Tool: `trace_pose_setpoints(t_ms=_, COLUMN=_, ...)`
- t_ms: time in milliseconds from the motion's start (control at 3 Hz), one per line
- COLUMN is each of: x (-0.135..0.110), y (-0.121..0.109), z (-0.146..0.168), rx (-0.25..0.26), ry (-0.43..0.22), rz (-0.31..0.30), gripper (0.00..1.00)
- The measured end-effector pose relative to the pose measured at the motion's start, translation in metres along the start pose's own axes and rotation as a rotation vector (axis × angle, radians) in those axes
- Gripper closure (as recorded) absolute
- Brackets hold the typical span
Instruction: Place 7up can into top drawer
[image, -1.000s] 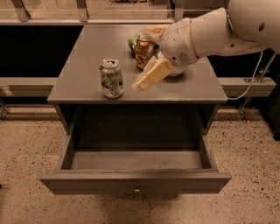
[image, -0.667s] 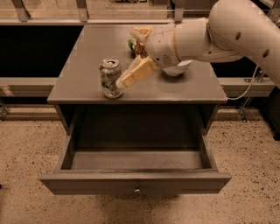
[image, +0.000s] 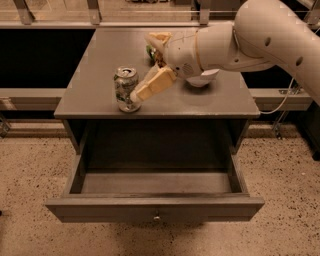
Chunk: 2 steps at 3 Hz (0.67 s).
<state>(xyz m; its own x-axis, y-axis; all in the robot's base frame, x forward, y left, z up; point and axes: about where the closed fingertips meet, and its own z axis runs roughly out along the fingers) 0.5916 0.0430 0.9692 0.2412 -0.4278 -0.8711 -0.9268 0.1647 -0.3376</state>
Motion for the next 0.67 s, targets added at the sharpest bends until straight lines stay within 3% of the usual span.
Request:
trace_pose_setpoints(t_ms=333, x=0.006, y=-0.006, z=0.010, rx=0.026, ry=-0.048, rz=0.031, gripper=0.00)
trace_pose_setpoints(t_ms=667, x=0.026, y=-0.019, z=0.028, rx=0.074, ry=-0.085, rz=0.093, gripper=0.00)
